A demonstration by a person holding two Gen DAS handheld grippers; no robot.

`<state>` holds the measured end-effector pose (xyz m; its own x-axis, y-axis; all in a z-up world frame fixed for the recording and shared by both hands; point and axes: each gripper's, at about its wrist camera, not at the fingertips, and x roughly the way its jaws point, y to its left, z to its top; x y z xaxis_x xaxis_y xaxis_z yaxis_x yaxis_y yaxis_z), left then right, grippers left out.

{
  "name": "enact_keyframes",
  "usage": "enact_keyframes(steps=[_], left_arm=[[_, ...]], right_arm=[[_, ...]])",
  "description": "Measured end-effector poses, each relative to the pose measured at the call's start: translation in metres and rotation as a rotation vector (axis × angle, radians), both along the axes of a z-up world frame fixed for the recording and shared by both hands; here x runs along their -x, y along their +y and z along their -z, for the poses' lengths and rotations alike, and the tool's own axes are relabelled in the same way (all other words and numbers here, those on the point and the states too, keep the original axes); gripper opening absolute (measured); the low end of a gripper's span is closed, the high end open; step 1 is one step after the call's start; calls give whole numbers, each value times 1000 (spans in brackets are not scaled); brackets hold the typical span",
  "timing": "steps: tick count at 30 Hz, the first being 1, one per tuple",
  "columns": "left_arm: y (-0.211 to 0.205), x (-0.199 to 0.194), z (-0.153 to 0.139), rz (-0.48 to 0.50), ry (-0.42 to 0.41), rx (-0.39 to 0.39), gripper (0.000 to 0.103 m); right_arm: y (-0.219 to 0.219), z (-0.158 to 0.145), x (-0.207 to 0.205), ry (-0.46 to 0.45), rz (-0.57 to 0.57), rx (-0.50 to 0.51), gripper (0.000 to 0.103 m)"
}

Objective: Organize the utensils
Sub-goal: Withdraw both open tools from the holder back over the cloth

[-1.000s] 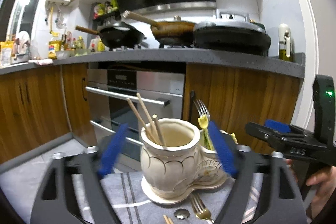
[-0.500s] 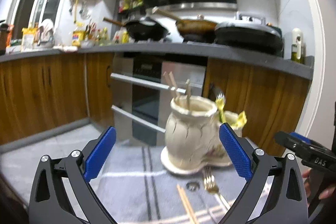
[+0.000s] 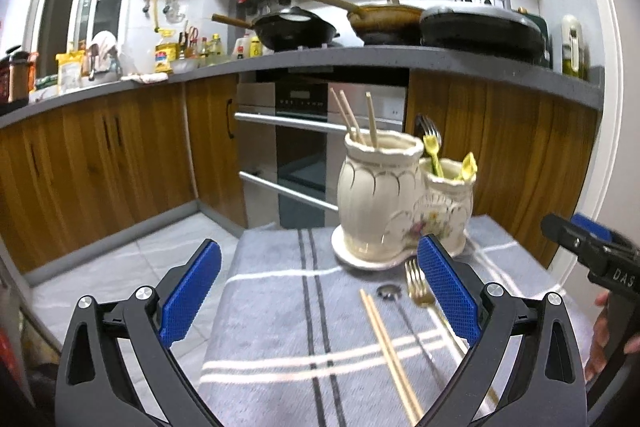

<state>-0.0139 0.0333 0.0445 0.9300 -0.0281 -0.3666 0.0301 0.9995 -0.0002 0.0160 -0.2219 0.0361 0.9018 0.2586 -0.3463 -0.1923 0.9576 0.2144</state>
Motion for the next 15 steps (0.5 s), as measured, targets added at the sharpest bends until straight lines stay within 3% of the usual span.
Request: enact_keyframes(steps=[15], left_arm=[[-1, -9, 19, -1, 89, -18, 98]], right_arm=[[10, 13, -5, 45, -27, 92, 98]])
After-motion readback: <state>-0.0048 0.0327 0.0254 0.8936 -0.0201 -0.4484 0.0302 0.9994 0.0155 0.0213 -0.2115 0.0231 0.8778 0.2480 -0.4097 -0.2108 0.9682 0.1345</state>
